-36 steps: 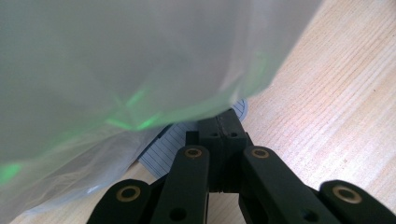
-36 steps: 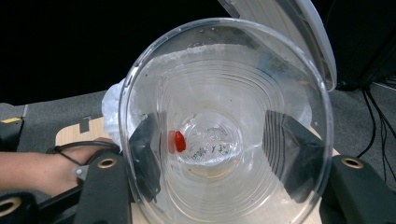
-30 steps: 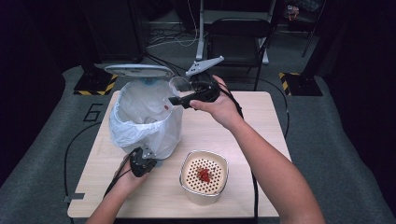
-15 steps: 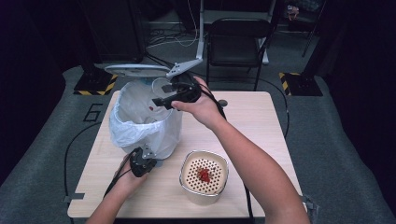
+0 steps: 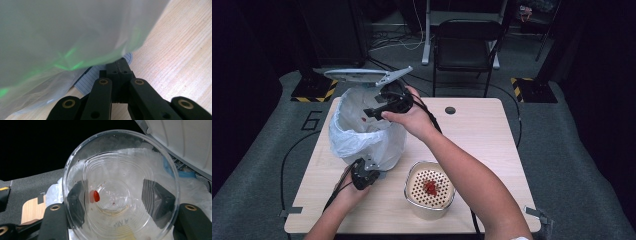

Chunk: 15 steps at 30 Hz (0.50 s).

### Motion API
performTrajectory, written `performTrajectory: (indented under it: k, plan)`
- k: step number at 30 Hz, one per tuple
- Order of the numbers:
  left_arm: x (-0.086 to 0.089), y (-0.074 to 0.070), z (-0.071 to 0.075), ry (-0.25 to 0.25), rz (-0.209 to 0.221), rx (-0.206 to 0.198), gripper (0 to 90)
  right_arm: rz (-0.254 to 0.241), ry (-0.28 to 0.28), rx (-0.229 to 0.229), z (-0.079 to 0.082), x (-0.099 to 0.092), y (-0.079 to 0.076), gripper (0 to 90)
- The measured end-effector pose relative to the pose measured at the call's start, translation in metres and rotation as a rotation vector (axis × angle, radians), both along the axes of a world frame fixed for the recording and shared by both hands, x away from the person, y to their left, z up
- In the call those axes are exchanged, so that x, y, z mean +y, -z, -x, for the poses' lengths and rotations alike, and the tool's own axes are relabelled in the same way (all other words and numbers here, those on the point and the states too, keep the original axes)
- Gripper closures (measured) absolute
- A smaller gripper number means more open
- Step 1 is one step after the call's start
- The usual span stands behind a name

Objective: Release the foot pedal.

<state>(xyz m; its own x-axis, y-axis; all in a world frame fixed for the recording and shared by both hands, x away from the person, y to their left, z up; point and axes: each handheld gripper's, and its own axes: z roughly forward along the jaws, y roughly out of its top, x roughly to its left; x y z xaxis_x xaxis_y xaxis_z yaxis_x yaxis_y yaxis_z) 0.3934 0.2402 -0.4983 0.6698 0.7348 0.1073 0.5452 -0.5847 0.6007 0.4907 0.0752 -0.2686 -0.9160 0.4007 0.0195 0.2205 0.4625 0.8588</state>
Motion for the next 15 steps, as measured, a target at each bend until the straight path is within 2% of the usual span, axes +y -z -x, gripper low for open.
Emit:
performTrajectory:
  k: [4, 5, 6, 7, 8, 10, 11, 15]
  plan:
    - [0.0, 0.0, 0.0, 0.0, 0.01, 0.001, 90.0, -0.005, 0.007, 0.011, -0.001, 0.007, 0.004, 34.4]
    - [0.0, 0.0, 0.0, 0.001, 0.009, 0.0, 90.0, -0.003, 0.014, 0.013, -0.002, 0.009, 0.006, 31.2]
    - [0.0, 0.0, 0.0, 0.0, 0.01, -0.001, 90.0, 0.002, 0.039, -0.004, -0.001, 0.013, 0.01, 22.9]
    - [0.0, 0.0, 0.0, 0.0, 0.01, -0.001, 90.0, 0.002, 0.039, -0.004, -0.001, 0.013, 0.01, 22.9]
    - [0.0, 0.001, 0.0, -0.002, 0.008, -0.001, 90.0, 0.004, 0.047, 0.003, -0.001, 0.015, 0.013, 18.2]
    - [0.0, 0.002, 0.0, -0.005, 0.024, -0.01, 90.0, -0.007, 0.052, 0.02, -0.001, 0.016, 0.017, 15.5]
    - [0.0, 0.0, 0.0, -0.005, 0.01, 0.0, 90.0, -0.011, 0.053, 0.028, -0.001, 0.015, 0.018, 14.9]
    - [0.0, 0.001, 0.0, -0.001, 0.01, -0.004, 90.0, -0.021, 0.061, 0.045, -0.001, 0.009, 0.018, 14.7]
